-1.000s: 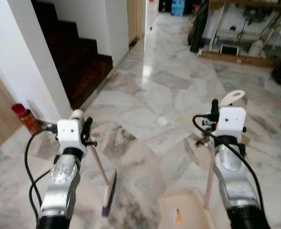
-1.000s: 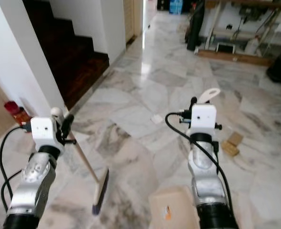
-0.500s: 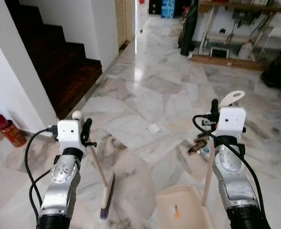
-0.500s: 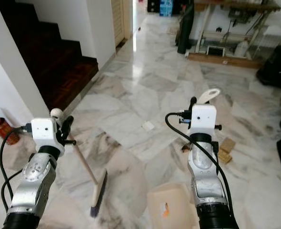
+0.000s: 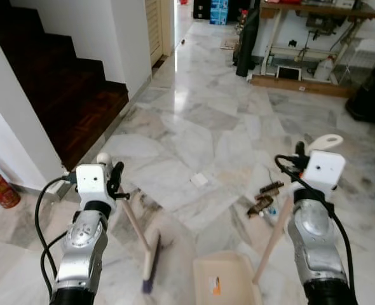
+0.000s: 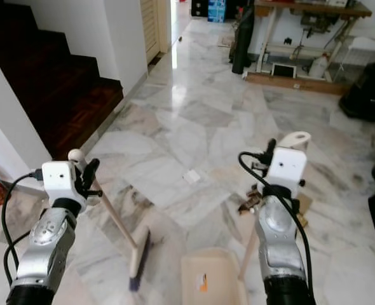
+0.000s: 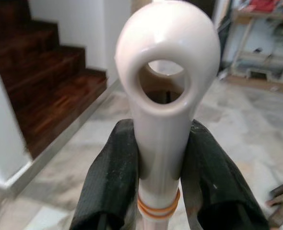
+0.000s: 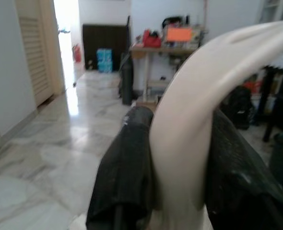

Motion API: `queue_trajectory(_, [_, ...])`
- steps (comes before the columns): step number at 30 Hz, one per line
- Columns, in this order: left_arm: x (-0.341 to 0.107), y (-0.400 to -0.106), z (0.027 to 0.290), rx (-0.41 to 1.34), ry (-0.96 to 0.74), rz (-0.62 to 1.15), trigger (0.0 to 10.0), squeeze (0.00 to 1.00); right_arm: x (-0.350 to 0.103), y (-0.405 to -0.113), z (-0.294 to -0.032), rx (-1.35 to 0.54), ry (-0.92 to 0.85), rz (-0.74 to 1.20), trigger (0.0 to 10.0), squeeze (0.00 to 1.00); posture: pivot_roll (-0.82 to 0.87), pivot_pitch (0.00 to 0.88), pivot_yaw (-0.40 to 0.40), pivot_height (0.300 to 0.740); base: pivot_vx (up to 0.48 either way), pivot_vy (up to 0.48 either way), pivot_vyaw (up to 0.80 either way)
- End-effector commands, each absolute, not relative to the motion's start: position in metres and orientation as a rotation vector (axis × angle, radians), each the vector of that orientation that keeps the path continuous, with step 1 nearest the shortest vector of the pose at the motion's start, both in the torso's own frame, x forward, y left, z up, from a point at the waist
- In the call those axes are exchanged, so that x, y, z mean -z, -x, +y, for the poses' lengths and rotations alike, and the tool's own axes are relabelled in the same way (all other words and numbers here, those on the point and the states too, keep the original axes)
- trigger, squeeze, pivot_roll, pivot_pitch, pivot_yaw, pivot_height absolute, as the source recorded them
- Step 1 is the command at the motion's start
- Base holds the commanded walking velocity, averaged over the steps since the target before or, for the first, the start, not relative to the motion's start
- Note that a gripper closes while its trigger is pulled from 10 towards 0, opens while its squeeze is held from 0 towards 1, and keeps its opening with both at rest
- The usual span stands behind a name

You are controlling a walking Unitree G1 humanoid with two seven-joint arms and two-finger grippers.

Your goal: Sweep floor

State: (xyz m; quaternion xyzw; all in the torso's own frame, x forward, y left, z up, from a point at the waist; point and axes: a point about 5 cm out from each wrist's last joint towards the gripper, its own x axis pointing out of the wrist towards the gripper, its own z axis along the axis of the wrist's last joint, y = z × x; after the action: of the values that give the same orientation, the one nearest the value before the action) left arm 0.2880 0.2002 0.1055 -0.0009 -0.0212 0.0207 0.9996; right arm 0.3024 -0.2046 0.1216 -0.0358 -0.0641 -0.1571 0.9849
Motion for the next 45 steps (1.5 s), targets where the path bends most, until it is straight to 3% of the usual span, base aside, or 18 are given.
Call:
queue_trajectory(1, [-0.114,-0.289,0.203,-0.043,-0.029,-0.081,10.0,0.0,-0.126,-0.298,-0.217,0.355,0.076,-0.156,10.0,0.0,-0.07,0.0,0.004,0.74,0.341,0.0,0.0])
queue_trajectory(23, [-0.108,-0.281,0.211,-0.048,-0.034,-0.072,10.0,0.0,-0.107,-0.288,-0.21,0.3,0.057,-0.107,10.0,0.0,-0.06,0.0,-0.005,0.74,0.338,0.0,0.0])
queue_trajectory(36, [-0.116,-0.286,0.213,-0.075,-0.034,-0.102,10.0,0.0,-0.125,-0.297,-0.206,0.245,0.093,-0.176,10.0,0.0,-0.06,0.0,-0.008,0.74,0.334,0.0,0.0])
queue_trajectory(45, [-0.118,-0.287,0.213,-0.079,-0.034,-0.111,10.0,0.0,-0.131,-0.299,-0.2,0.212,0.11,-0.203,10.0,0.0,-0.06,0.0,-0.007,0.74,0.335,0.0,0.59])
